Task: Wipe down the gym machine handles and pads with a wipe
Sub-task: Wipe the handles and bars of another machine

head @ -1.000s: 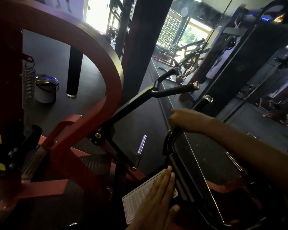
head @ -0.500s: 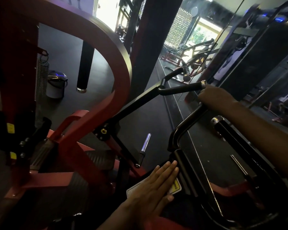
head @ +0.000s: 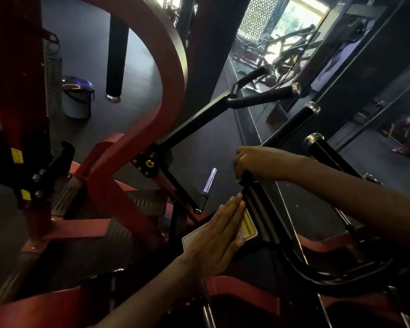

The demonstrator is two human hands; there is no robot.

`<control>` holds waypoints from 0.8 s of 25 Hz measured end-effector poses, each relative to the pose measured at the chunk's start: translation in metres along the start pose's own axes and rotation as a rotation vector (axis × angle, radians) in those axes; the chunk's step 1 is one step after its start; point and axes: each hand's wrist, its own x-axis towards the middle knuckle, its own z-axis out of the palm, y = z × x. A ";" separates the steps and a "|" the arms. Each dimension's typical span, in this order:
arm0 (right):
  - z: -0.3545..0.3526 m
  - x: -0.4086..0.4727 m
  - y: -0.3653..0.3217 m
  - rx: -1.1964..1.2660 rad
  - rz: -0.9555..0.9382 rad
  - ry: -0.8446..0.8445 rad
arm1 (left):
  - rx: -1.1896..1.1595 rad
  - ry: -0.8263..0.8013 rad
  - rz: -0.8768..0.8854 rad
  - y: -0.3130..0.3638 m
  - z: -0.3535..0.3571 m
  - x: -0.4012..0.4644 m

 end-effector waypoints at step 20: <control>-0.017 -0.029 0.118 0.035 0.780 -0.024 | -0.172 0.249 -0.335 -0.005 0.029 -0.005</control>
